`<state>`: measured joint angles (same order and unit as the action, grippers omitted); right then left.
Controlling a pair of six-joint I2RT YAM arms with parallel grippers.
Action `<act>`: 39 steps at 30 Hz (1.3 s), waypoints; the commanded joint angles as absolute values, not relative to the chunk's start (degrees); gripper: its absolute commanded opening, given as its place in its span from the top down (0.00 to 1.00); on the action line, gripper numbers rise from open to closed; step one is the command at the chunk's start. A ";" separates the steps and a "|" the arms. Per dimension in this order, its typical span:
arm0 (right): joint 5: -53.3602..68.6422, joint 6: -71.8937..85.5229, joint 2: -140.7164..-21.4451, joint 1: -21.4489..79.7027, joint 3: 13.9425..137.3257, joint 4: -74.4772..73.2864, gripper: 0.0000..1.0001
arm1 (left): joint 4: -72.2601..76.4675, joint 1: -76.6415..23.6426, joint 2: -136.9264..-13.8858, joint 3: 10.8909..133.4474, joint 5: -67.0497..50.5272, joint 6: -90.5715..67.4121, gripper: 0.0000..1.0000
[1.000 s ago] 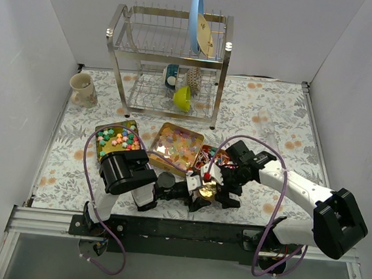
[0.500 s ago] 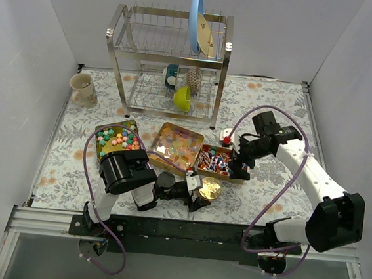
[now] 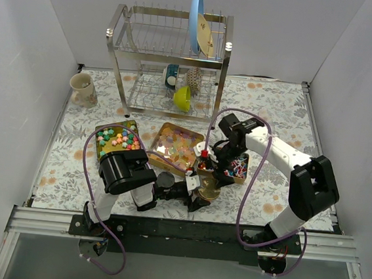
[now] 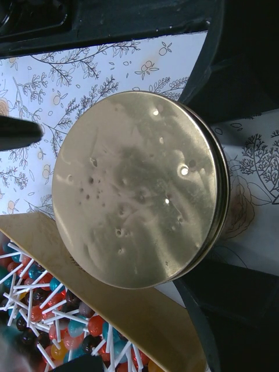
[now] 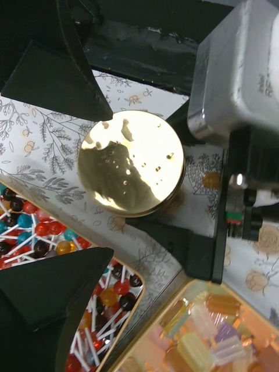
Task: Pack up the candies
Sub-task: Screw the bottle lid onto the packing bottle.
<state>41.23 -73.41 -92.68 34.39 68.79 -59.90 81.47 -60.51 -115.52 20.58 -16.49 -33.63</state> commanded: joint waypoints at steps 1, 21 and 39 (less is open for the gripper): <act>43.33 -77.87 -93.78 36.03 69.70 -63.90 0.04 | 94.66 -60.03 -119.88 16.52 -13.89 -32.34 1.00; 38.77 -74.97 -89.13 37.71 59.51 -61.87 0.04 | 94.48 -59.85 -120.59 17.58 -12.04 -33.66 1.00; 33.48 -70.76 -74.80 35.61 53.34 -71.28 0.08 | 96.24 -59.68 -121.20 17.49 -14.06 -32.87 1.00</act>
